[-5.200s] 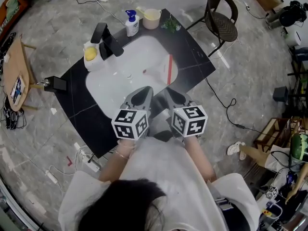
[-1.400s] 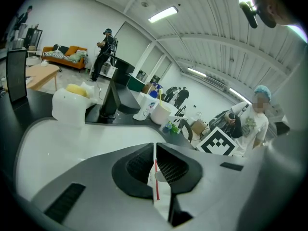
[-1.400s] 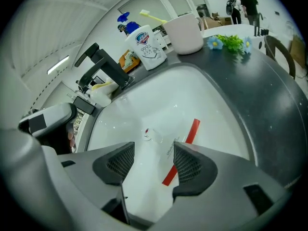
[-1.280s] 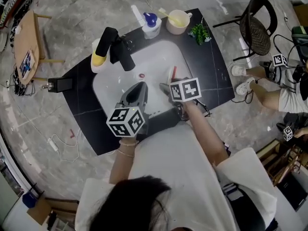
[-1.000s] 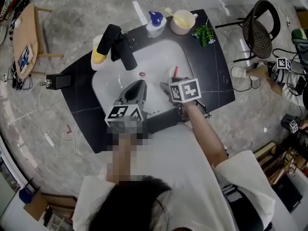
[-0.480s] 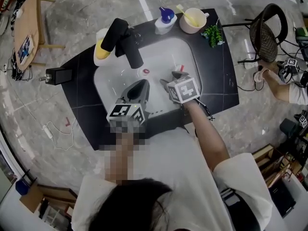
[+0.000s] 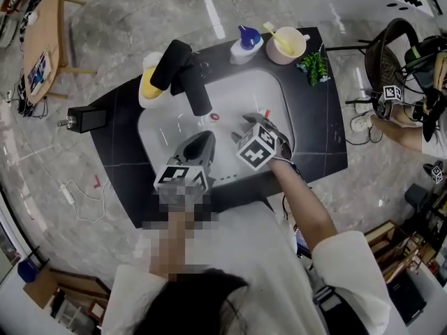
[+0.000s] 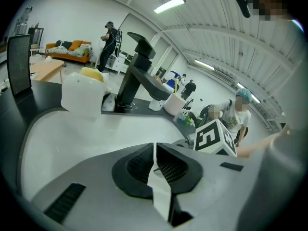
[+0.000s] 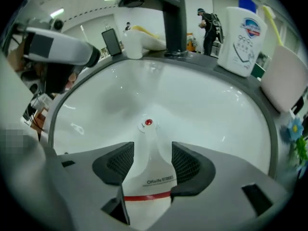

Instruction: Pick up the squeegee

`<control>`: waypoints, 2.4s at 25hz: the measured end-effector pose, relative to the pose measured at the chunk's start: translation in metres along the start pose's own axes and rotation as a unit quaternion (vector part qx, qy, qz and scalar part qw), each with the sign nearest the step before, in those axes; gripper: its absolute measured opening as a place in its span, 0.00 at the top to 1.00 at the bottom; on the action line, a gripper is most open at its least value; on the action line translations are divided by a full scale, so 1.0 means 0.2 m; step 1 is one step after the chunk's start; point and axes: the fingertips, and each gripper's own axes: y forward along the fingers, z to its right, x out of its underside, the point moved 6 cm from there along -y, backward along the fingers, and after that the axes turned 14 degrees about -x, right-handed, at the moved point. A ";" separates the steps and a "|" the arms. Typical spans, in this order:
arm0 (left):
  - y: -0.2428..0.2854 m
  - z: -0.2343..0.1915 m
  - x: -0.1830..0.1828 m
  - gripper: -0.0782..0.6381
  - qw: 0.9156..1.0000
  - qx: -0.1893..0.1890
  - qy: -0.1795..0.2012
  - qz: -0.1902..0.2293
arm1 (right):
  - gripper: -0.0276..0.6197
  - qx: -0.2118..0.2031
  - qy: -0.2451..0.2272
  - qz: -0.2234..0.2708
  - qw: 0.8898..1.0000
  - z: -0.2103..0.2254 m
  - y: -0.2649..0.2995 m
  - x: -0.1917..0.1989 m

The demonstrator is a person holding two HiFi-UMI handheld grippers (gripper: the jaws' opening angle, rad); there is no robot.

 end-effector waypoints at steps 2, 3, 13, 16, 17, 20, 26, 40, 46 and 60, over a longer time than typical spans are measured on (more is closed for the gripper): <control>0.00 -0.01 -0.01 0.84 1.000 -0.005 -0.003 0.002 | 0.57 -0.002 -0.029 -0.023 0.999 0.01 0.02 -0.01; 0.00 -0.02 -0.02 0.84 1.000 -0.007 -0.005 0.004 | 0.57 -0.004 -0.040 -0.034 0.999 0.02 0.04 -0.01; -0.04 -0.06 -0.03 0.84 1.000 -0.022 -0.009 0.009 | 0.58 0.018 -0.097 -0.102 0.990 0.06 0.15 0.00; -0.06 -0.08 -0.04 0.84 0.999 -0.028 -0.010 0.013 | 0.64 0.023 -0.122 -0.120 0.985 0.05 0.17 0.00; -0.06 -0.09 -0.04 0.84 0.999 -0.030 -0.010 0.015 | 0.65 0.023 -0.132 -0.127 0.983 0.05 0.17 0.00; -0.09 -0.11 -0.05 0.84 0.999 -0.035 -0.011 0.020 | 0.69 0.025 -0.144 -0.138 0.980 0.04 0.20 0.00; -0.14 -0.12 -0.07 0.84 0.999 -0.039 -0.005 0.031 | 0.76 0.039 -0.151 -0.152 0.976 0.03 0.25 0.03; -0.16 -0.16 -0.03 0.84 0.999 -0.029 0.004 0.023 | 0.78 0.066 -0.135 -0.155 0.976 0.03 0.27 0.03; -0.16 -0.15 -0.02 0.84 0.999 -0.024 0.004 0.021 | 0.79 0.065 -0.137 -0.156 0.976 0.04 0.28 0.02; -0.18 -0.10 0.02 0.84 0.999 -0.022 -0.007 0.021 | 0.79 0.094 -0.137 -0.108 0.980 0.01 0.18 0.00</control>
